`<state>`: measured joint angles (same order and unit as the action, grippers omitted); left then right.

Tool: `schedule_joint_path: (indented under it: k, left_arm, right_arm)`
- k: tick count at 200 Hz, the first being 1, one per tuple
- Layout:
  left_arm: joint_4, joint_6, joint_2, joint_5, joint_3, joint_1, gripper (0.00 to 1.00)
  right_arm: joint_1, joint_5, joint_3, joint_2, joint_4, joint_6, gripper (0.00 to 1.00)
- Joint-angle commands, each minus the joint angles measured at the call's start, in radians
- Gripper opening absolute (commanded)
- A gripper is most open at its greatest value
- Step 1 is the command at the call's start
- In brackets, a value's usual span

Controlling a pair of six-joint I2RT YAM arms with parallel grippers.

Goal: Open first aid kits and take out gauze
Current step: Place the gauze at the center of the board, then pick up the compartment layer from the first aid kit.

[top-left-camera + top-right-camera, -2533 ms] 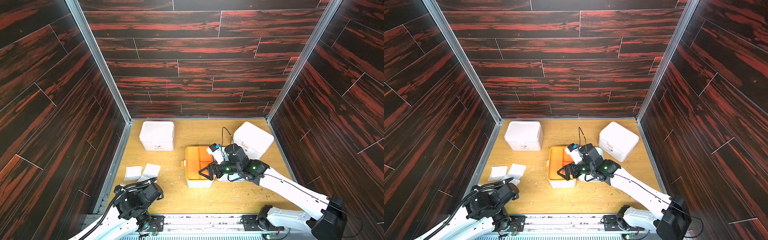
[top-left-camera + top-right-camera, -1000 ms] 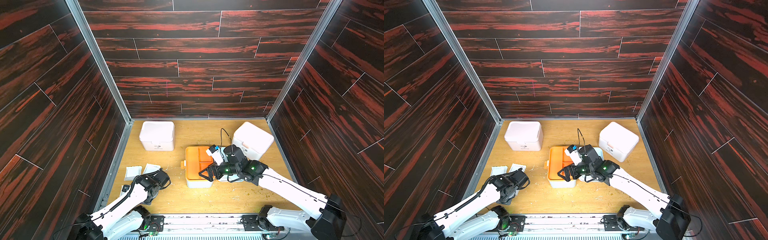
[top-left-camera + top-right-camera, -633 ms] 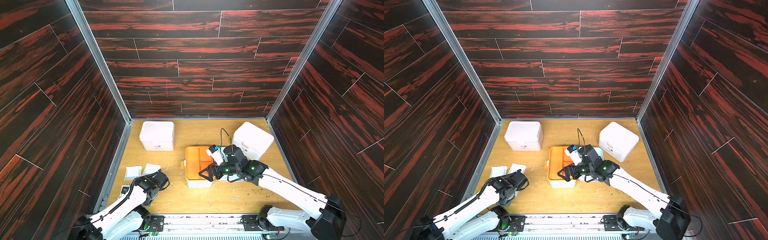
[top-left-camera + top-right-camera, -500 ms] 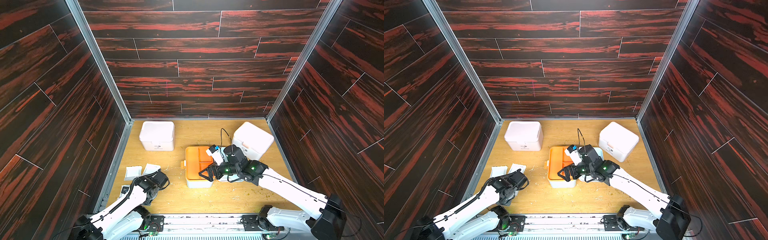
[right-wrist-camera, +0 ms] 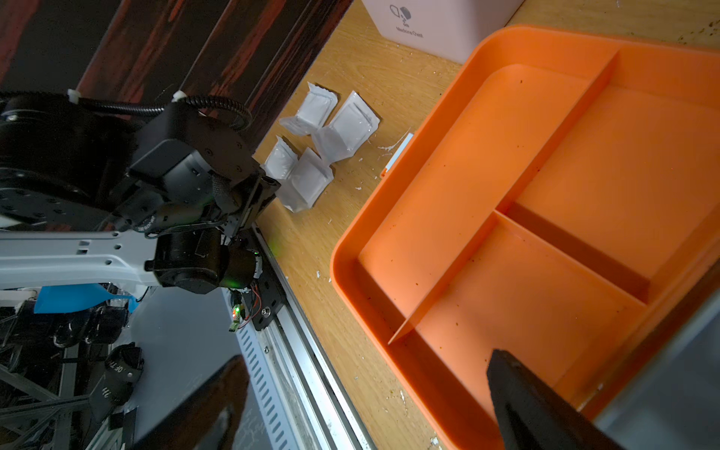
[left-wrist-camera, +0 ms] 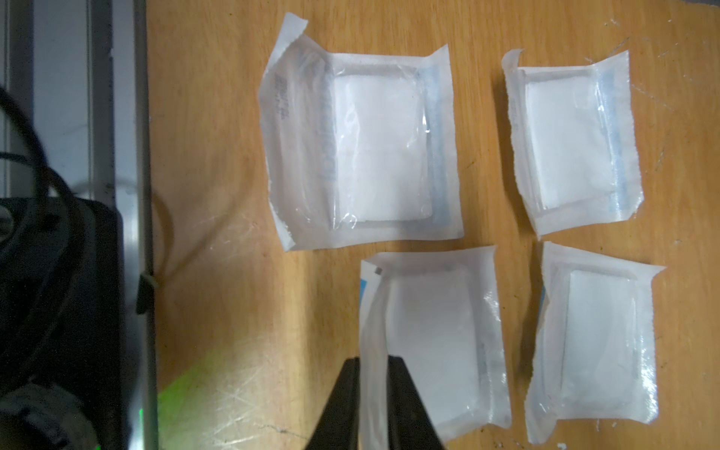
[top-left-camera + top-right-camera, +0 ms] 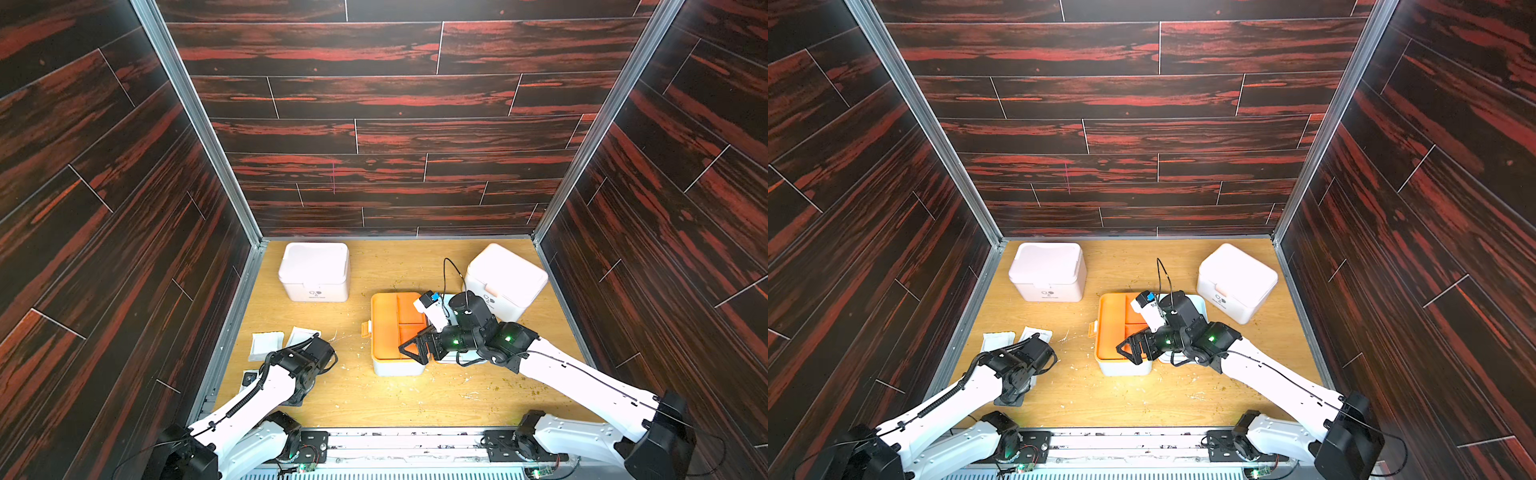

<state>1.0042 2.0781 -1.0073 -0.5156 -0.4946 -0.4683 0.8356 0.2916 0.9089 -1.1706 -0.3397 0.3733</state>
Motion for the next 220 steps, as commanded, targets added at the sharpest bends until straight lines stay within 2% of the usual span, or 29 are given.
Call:
schedule_joint_path:
  k: [1, 19, 64, 86, 108, 135, 159, 180, 197, 220]
  left_arm:
    - [0.026, 0.212, 0.008, -0.025, -0.026, 0.005, 0.24]
    - [0.068, 0.196, 0.044, -0.011, -0.043, 0.005, 0.28]
    - [0.198, 0.112, 0.235, -0.007, -0.089, 0.005, 0.79]
    - [0.236, 0.035, 0.344, -0.036, -0.126, 0.005, 0.99]
    - [0.255, -0.078, 0.387, -0.068, -0.208, 0.005, 1.0]
    - [0.18, -0.274, 0.348, -0.083, -0.311, 0.005, 1.0]
    - [0.039, -0.539, 0.28, -0.058, -0.397, 0.005, 1.0]
    - [-0.082, -0.733, 0.216, 0.005, -0.448, 0.004, 1.0]
    - [-0.187, -0.874, 0.174, 0.109, -0.463, 0.003, 1.0]
    - [-0.356, -1.021, 0.127, 0.237, -0.457, -0.002, 1.0]
  right_arm:
    - [0.005, -0.006, -0.01, 0.023, -0.008, -0.002, 0.99]
    - [0.005, -0.007, -0.006, 0.022, -0.012, -0.001, 0.99]
    - [0.005, -0.036, 0.001, 0.044, -0.014, 0.006, 0.99]
    - [0.005, -0.065, -0.003, 0.069, -0.012, 0.008, 0.99]
    - [0.005, -0.115, -0.008, 0.105, -0.013, 0.009, 0.99]
    - [0.005, -0.199, -0.02, 0.17, -0.004, 0.015, 0.99]
    - [0.005, -0.266, -0.032, 0.223, 0.002, 0.025, 0.99]
    - [0.003, -0.339, -0.047, 0.258, 0.013, 0.052, 0.99]
    - [0.003, -0.416, -0.05, 0.261, 0.006, 0.074, 0.99]
    - [0.003, -0.43, -0.056, 0.255, 0.008, 0.086, 0.99]
